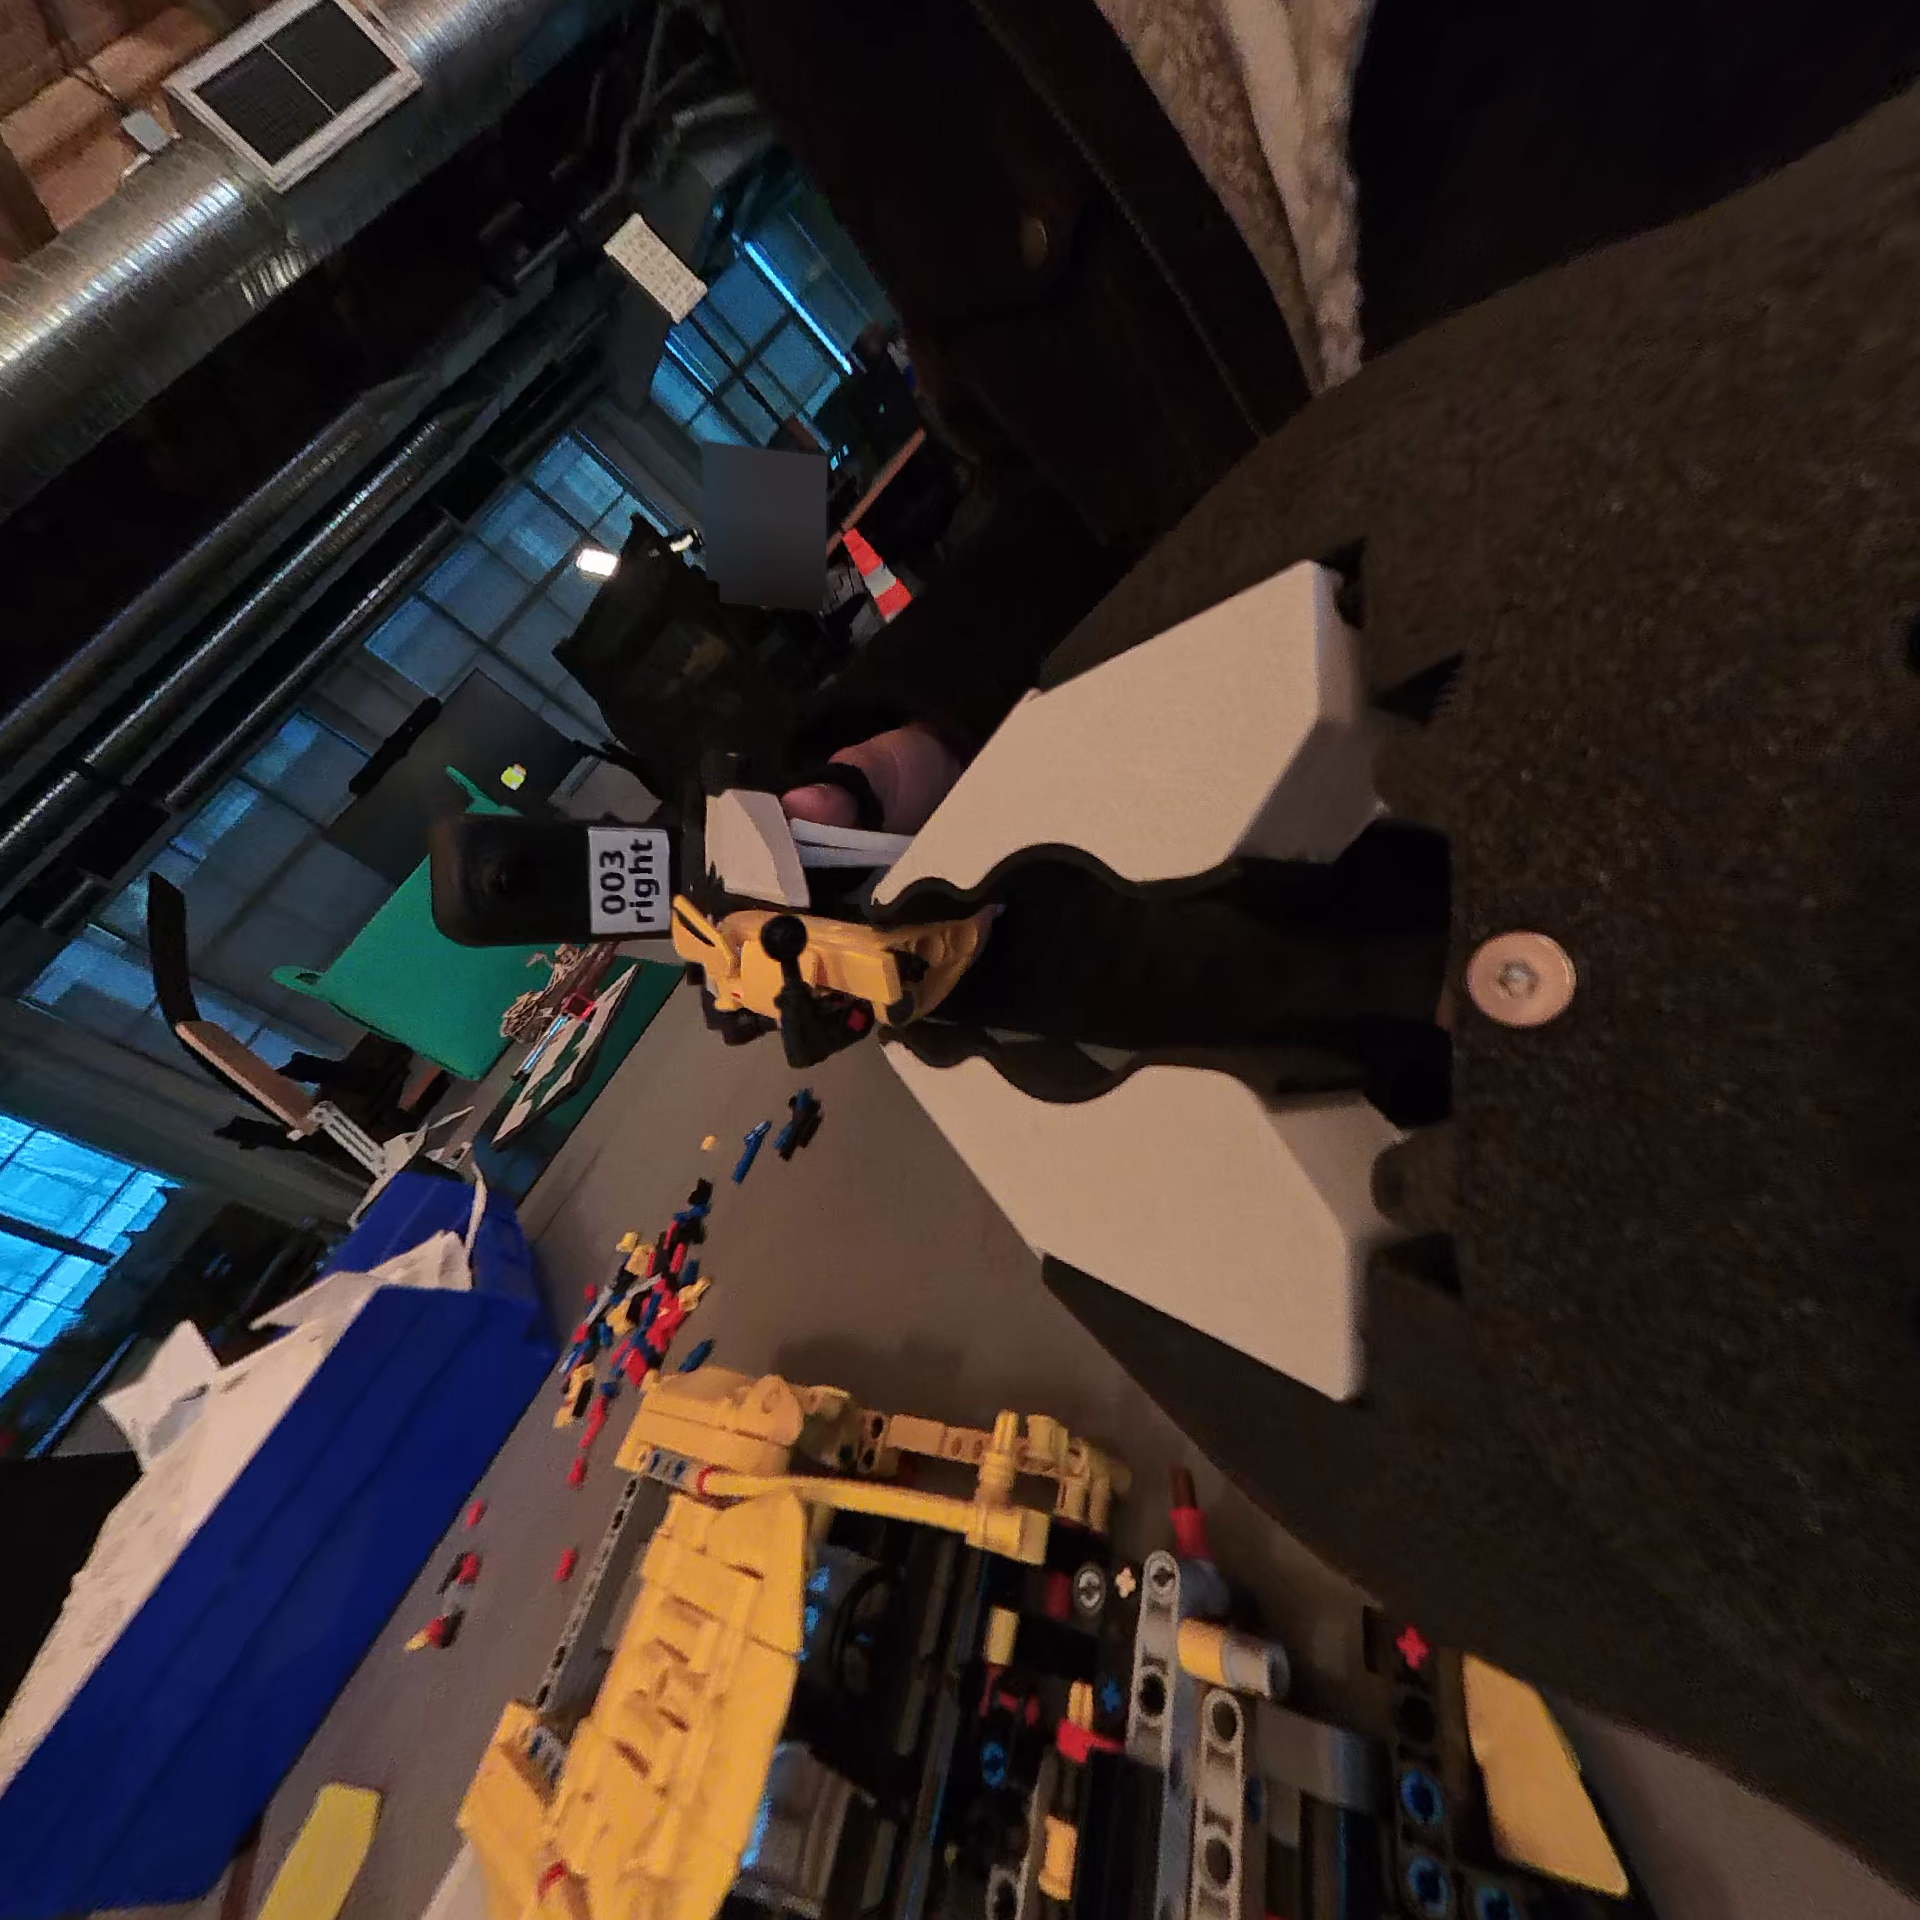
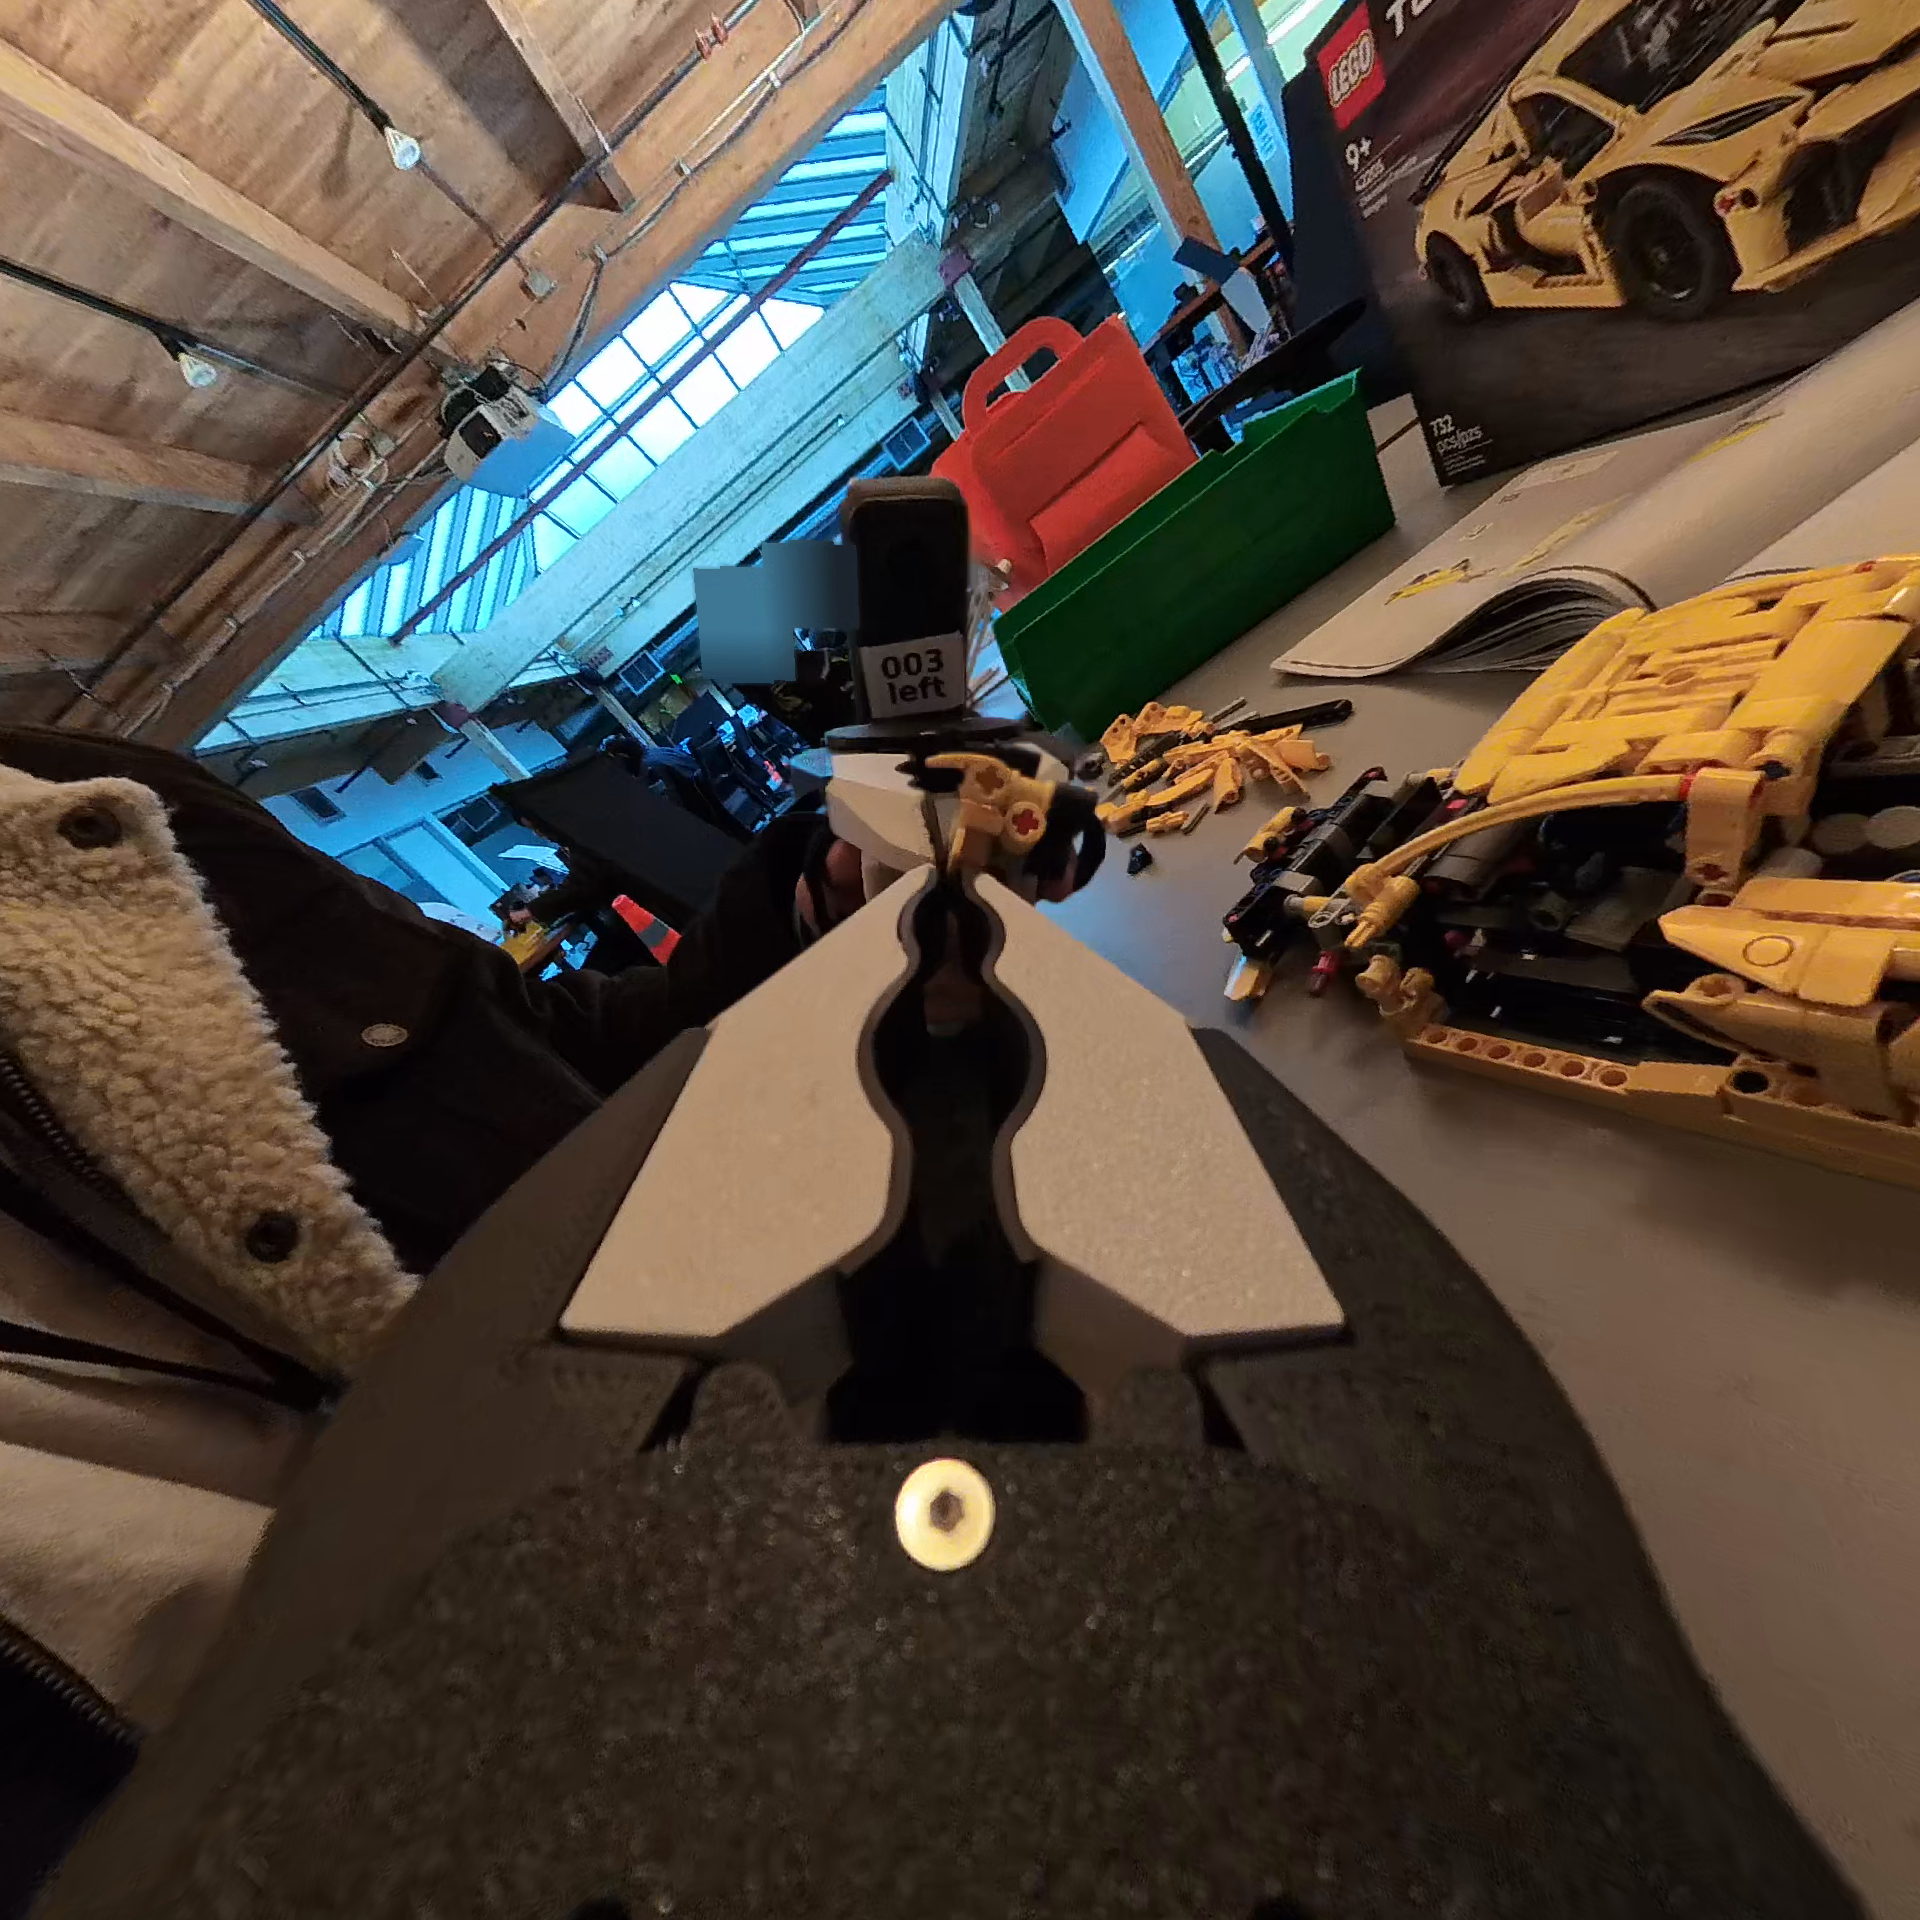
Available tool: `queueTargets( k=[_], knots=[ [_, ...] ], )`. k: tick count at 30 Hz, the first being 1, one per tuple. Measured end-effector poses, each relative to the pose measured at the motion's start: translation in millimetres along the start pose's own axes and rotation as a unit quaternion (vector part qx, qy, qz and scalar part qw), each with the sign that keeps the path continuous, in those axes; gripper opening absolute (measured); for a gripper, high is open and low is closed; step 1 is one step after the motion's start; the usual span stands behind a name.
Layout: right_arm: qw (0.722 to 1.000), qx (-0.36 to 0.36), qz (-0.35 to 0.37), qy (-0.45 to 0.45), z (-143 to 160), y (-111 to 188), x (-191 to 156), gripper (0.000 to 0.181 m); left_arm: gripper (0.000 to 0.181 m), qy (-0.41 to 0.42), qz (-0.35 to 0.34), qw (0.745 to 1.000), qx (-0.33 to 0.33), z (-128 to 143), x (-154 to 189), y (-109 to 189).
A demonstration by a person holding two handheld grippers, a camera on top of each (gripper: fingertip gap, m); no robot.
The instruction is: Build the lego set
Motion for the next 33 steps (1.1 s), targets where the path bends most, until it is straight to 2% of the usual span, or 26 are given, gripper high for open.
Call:
queueTargets(
  k=[5,7,8,11,13,16,20,25,29,31,33],
  knots=[
    [1.000,0.012,-0.010,0.004,-3,1,-3,0.003,0.018,-0.132,-0.055,0.990,-0.001,-4,8,0],
    [0.999,0.023,-0.023,0.018,-6,1,-8,0.013,0.018,-0.166,-0.066,0.984,-0.001,-4,12,-1],
    [0.999,0.028,-0.018,0.025,-7,0,-9,0.025,0.018,-0.174,-0.063,0.983,-0.006,-3,13,-1],
    [0.997,0.025,0.010,0.074,-9,0,-11,0.035,0.018,-0.109,-0.033,0.993,-0.030,5,11,-4],
    [0.988,0.017,0.043,0.147,-9,-2,-13,0.042,0.017,-0.038,-0.003,0.999,-0.027,4,7,-1],
    [0.964,-0.023,0.080,0.252,-4,-9,-17,0.049,0.017,0.065,0.051,0.996,-0.019,5,3,4],
    [0.920,-0.116,0.118,0.356,2,-9,-16,0.051,0.017,0.131,0.091,0.987,-0.025,8,1,6],
    [0.855,-0.221,0.139,0.448,8,-11,-14,0.043,0.016,0.130,0.093,0.985,-0.070,22,3,0],
    [0.824,-0.319,0.128,0.450,24,-14,-9,0.045,0.016,0.128,0.092,0.985,-0.076,24,4,-1],
    [0.800,-0.342,0.142,0.473,27,-12,-3,0.034,0.016,0.134,0.094,0.984,-0.075,24,3,0],
    [0.786,-0.341,0.152,0.493,25,-13,-2,0.033,0.016,0.138,0.090,0.984,-0.071,23,2,0]
  ],
)
Point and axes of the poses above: each gripper's, where its closed fingertips meet, y back along the fingers, z out of its underside, x = y × z across the jaws, the point moved 3 cm from there along y, back along the fingers, and after that the axes turned 2 degrees about -x, right-handed, at the moved point
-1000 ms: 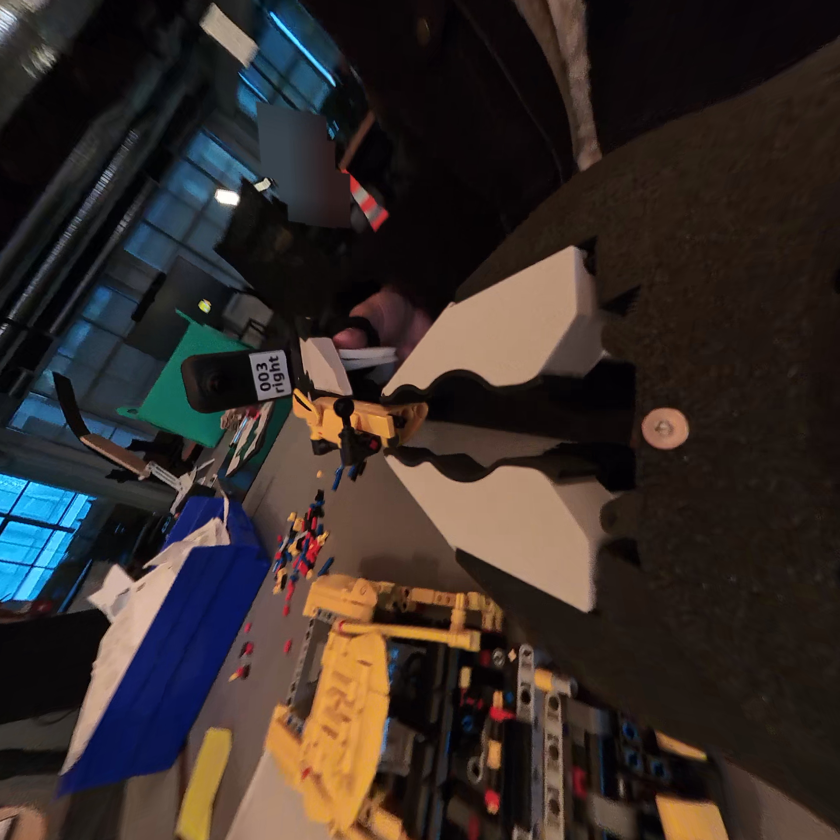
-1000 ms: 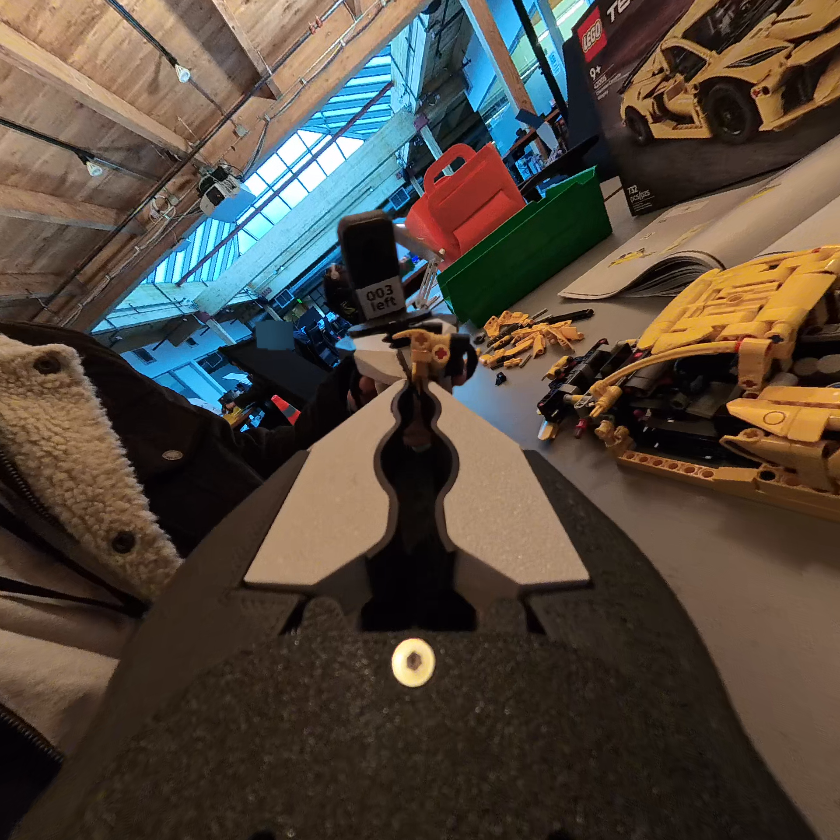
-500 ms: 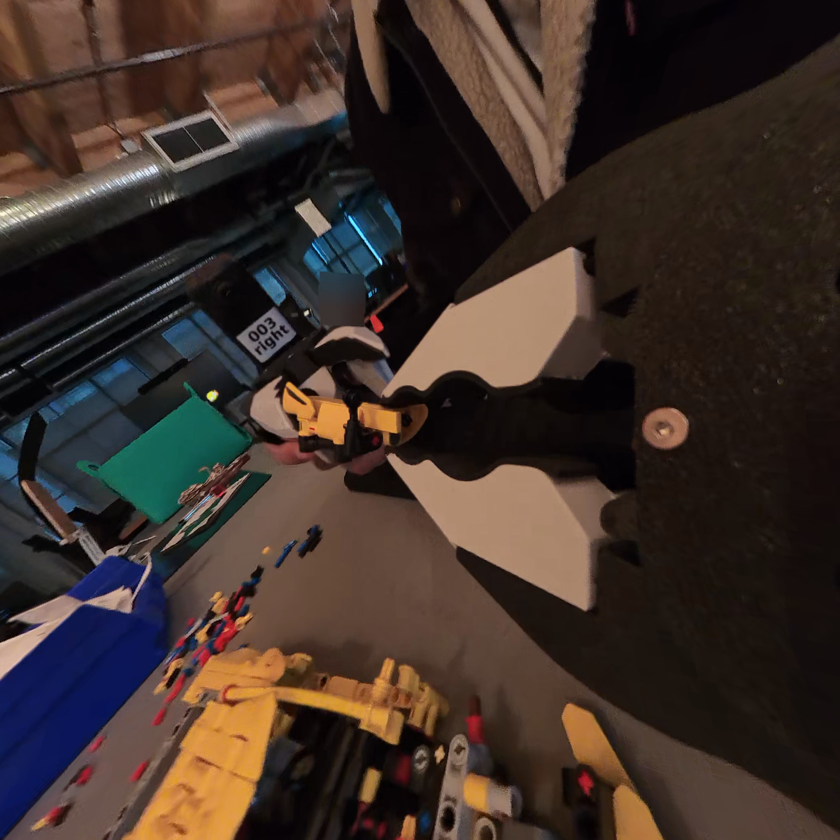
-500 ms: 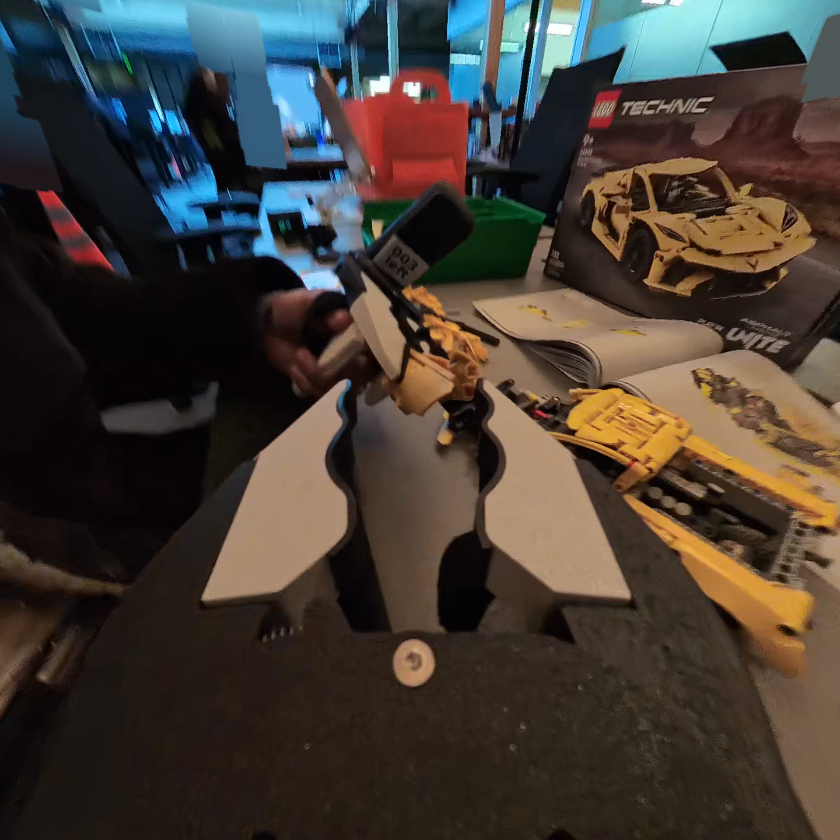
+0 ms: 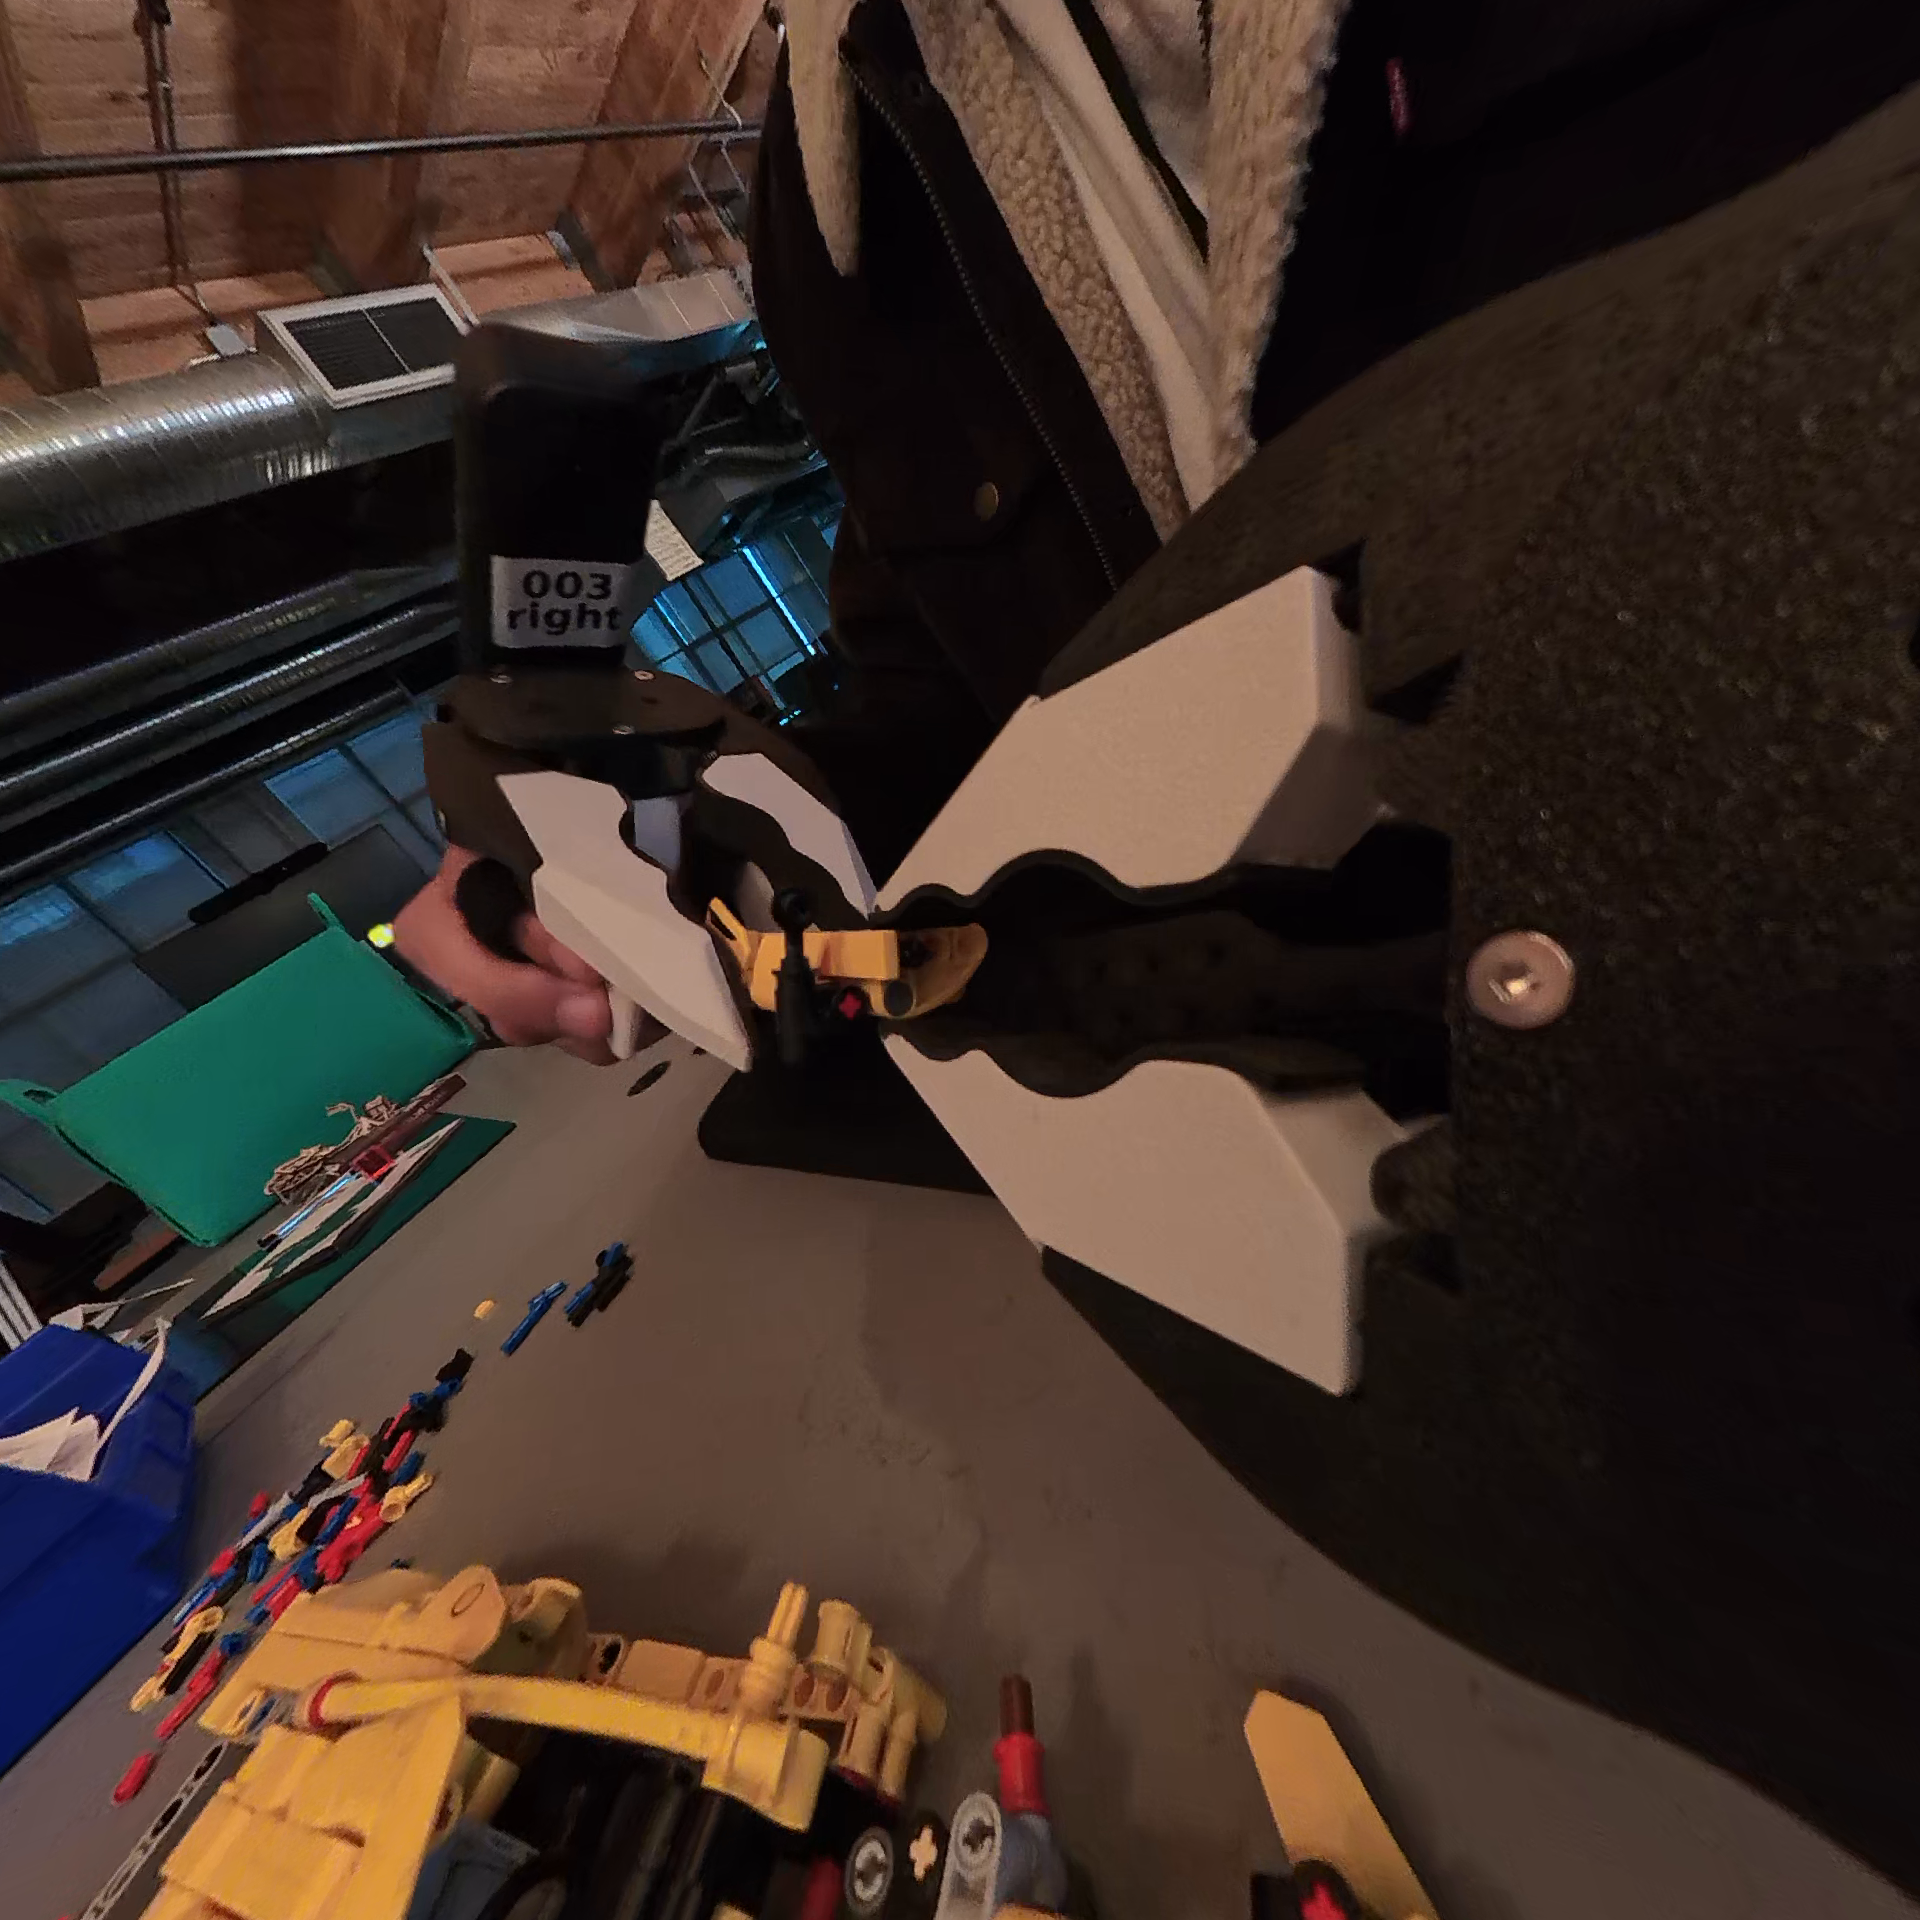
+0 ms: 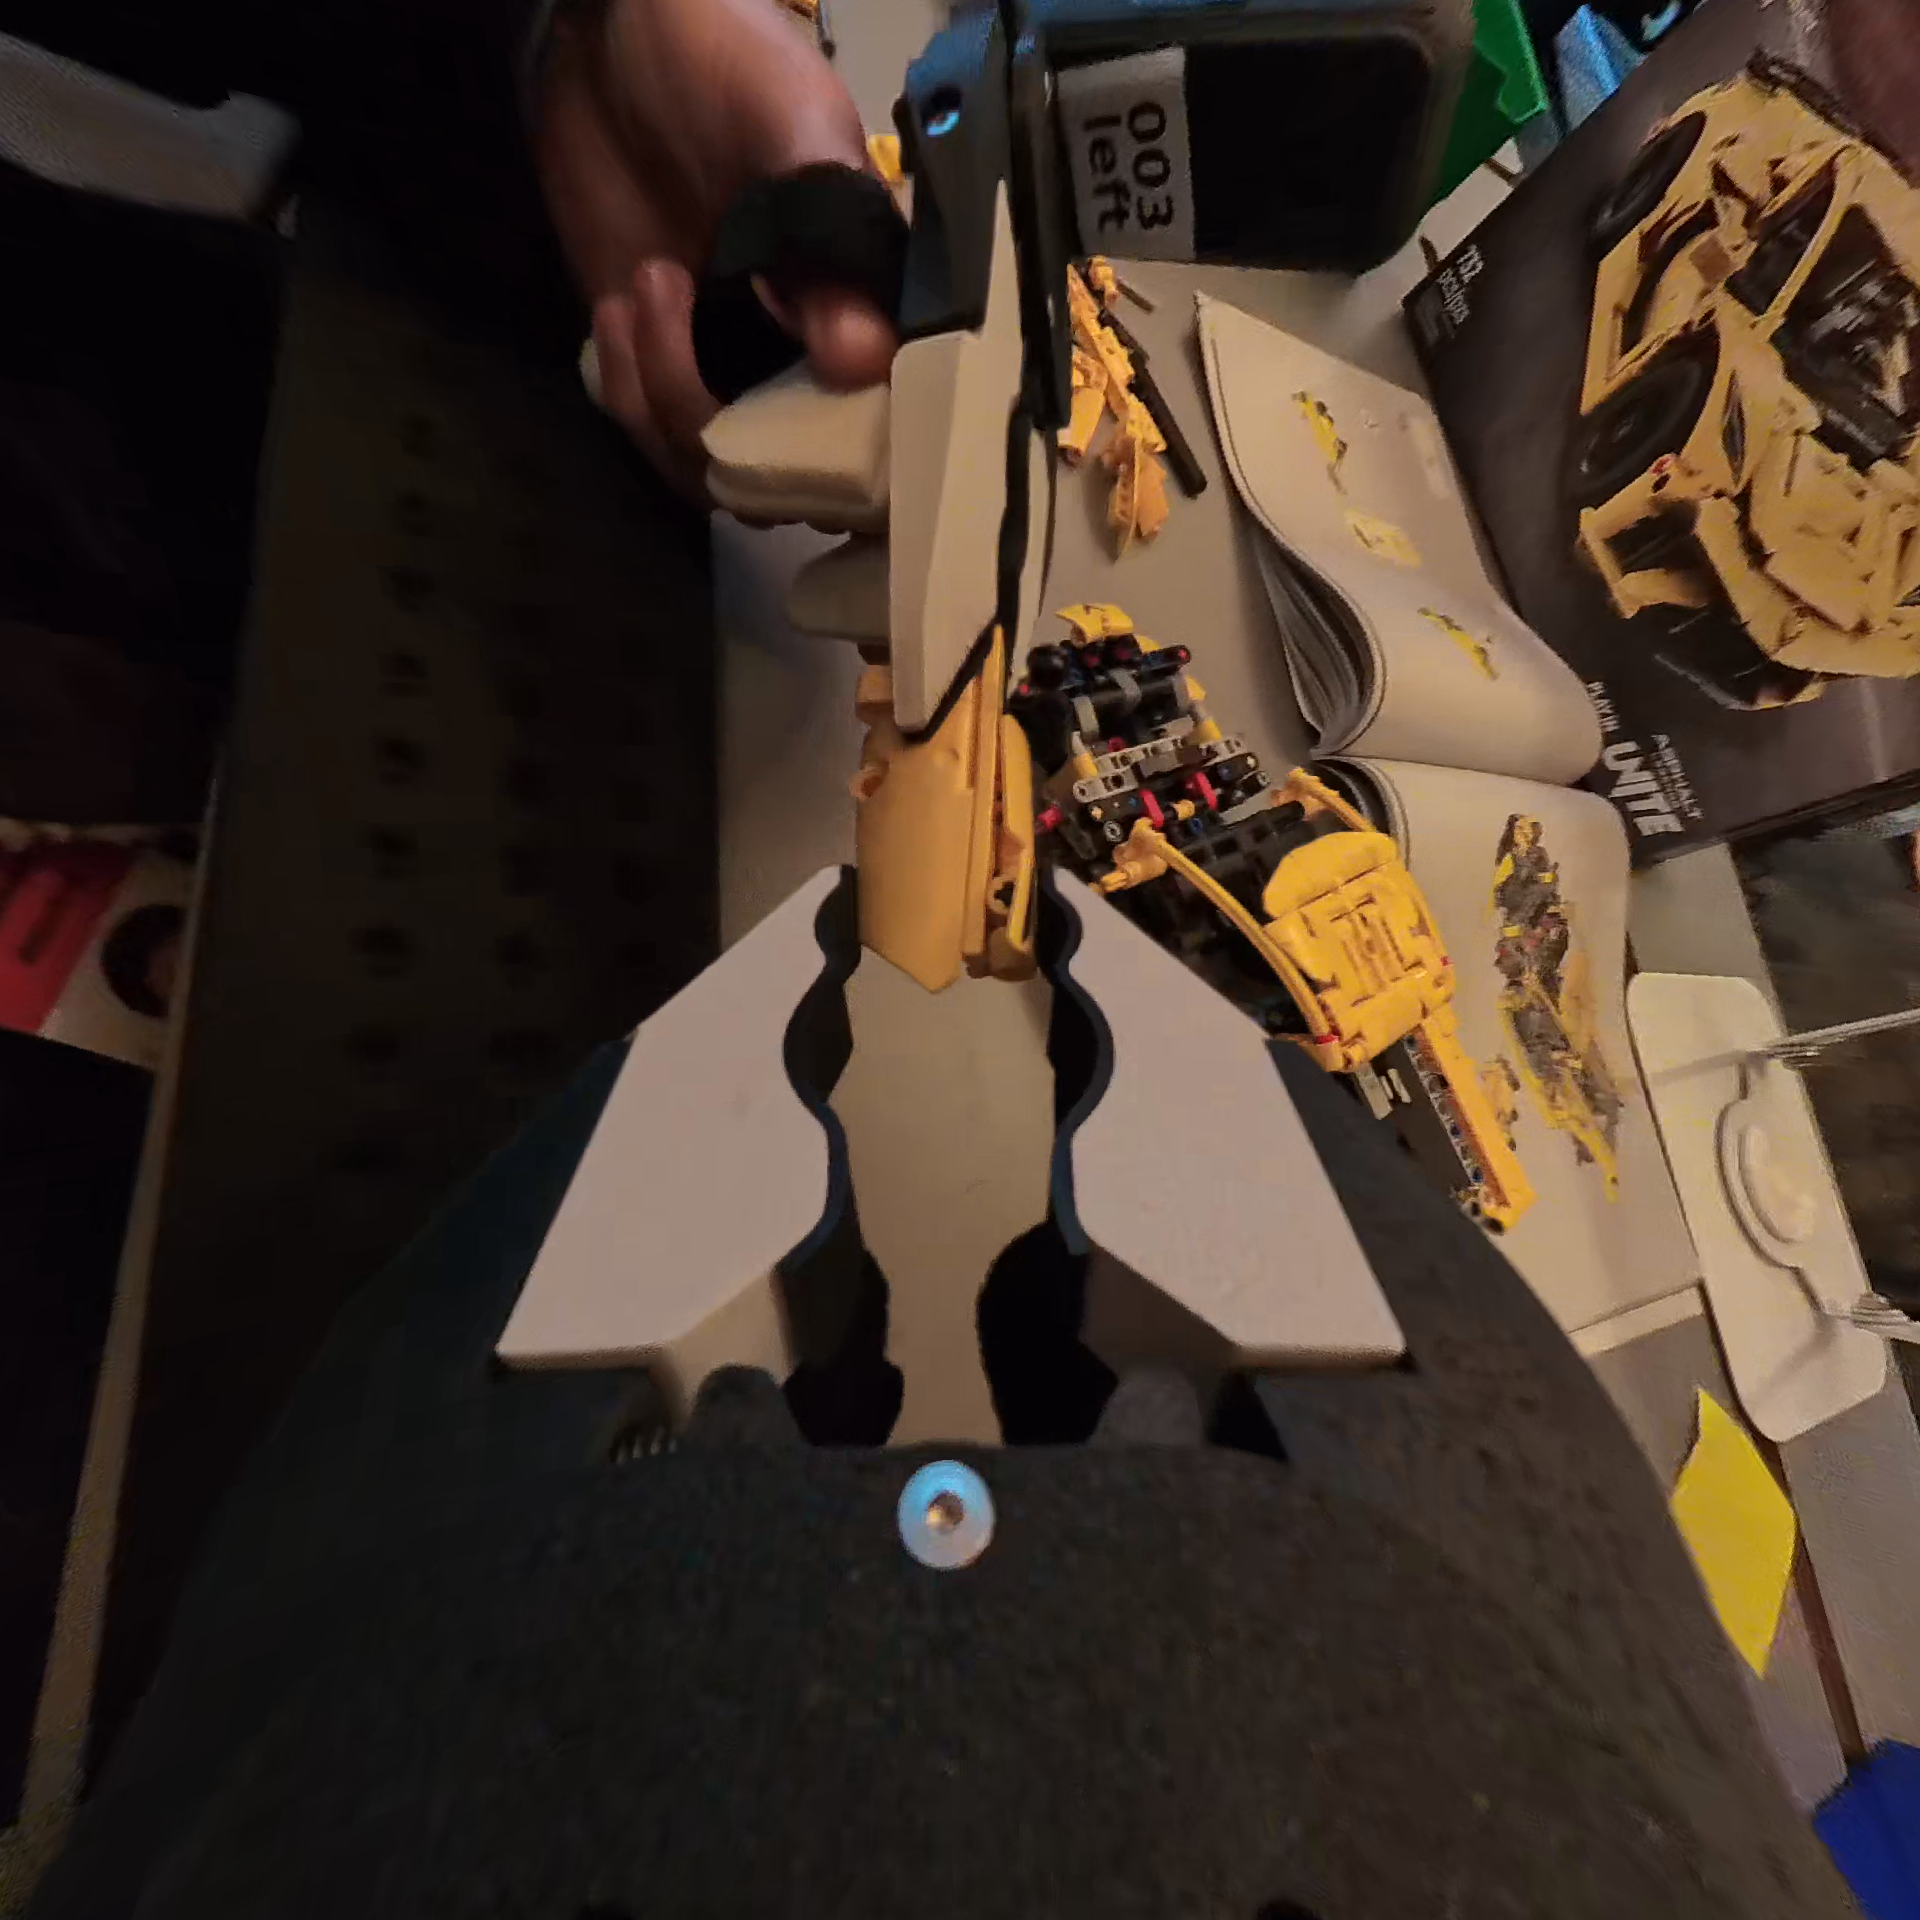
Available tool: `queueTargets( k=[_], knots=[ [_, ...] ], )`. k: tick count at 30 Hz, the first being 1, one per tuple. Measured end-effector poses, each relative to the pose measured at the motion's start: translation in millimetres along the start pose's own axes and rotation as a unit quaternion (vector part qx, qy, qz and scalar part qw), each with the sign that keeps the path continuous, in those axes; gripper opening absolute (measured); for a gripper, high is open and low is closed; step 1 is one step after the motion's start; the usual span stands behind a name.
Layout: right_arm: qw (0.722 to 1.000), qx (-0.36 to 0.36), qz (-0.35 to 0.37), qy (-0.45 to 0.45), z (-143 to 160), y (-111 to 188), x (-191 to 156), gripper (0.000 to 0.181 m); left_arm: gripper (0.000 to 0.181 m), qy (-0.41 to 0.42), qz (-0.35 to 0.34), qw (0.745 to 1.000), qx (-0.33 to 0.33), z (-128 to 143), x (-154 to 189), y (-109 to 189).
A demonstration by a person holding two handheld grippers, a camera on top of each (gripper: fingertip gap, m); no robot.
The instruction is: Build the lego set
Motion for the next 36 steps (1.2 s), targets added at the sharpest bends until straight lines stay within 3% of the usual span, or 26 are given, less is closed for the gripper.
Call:
queueTargets(
  k=[13,17,27,31,36],
  knots=[
    [0.999,0.014,-0.028,-0.042,-2,0,5,0.032,0.016,-0.001,0.003,1.000,0.018,-4,1,3],
    [0.995,0.023,-0.045,-0.092,1,-3,6,0.034,0.016,0.006,-0.003,1.000,0.022,-6,-2,3],
    [0.998,0.020,0.006,-0.053,-10,-10,4,0.046,0.016,0.001,-0.019,1.000,0.024,-6,-5,4],
    [0.999,-0.003,0.017,-0.028,-9,-18,2,0.035,0.016,-0.002,-0.015,1.000,0.021,-5,-3,3],
    [1.000,-0.011,0.008,-0.026,-11,-16,3,0.033,0.016,0.003,-0.007,1.000,0.027,-6,-1,4]
  ],
)
Point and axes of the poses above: each gripper's, where its closed fingertips meet, y back along the fingers, z out of its underside, x = y × z across the jaws, the point moved 3 cm from there along y, back along the fingers, and after that the axes turned 2 degrees about -x, right-handed, at the moved point
